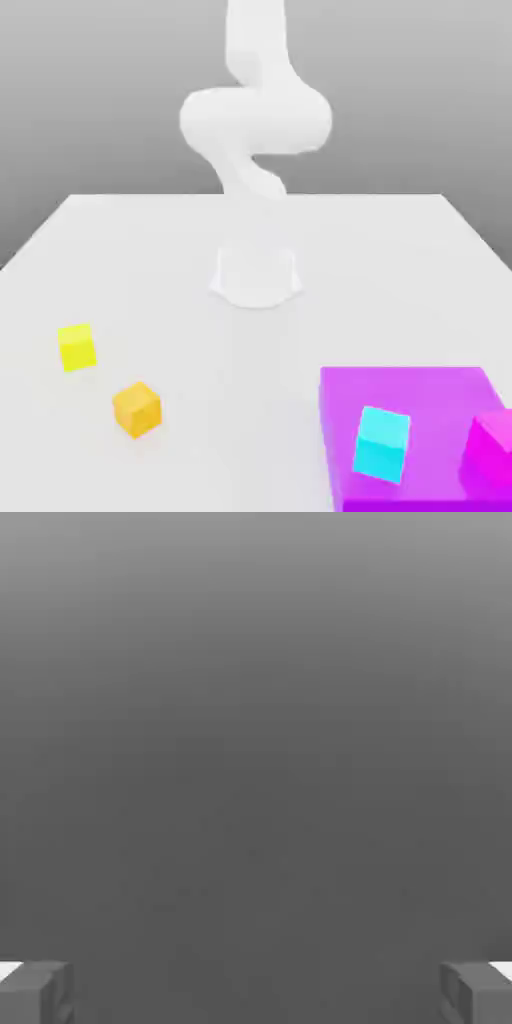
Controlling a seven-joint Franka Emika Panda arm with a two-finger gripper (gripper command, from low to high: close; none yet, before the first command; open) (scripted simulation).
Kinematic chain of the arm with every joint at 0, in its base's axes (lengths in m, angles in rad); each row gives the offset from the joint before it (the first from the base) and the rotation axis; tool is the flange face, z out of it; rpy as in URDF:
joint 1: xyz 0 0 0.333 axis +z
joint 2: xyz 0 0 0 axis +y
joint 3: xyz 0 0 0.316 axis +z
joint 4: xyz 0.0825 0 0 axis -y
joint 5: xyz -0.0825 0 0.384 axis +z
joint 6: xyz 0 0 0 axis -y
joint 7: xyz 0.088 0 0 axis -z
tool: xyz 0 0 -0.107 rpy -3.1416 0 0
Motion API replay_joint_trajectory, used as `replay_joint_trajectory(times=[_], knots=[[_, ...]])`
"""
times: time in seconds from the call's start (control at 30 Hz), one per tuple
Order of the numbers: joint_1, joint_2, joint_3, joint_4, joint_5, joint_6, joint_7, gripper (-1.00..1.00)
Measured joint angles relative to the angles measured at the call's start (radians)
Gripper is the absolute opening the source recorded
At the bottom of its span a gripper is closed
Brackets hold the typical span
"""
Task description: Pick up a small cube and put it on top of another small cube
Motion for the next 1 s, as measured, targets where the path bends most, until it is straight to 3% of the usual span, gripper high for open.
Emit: replay_joint_trajectory(times=[0.47, 0.7, 0.9, 0.93, 1.0], knots=[[-0.224, 0.519, -0.049, -0.267, -0.09, 0.314, 0.263, 0.0], [-0.303, 0.769, -0.084, -0.396, 0.019, 0.473, 0.28, 0.0], [-0.342, 0.986, -0.036, -0.375, 0.087, 0.642, 0.243, 0.0], [-0.346, 1.018, -0.031, -0.369, 0.089, 0.669, 0.24, -1.0], [-0.346, 1.018, -0.031, -0.369, 0.089, 0.669, 0.241, -1.0]])
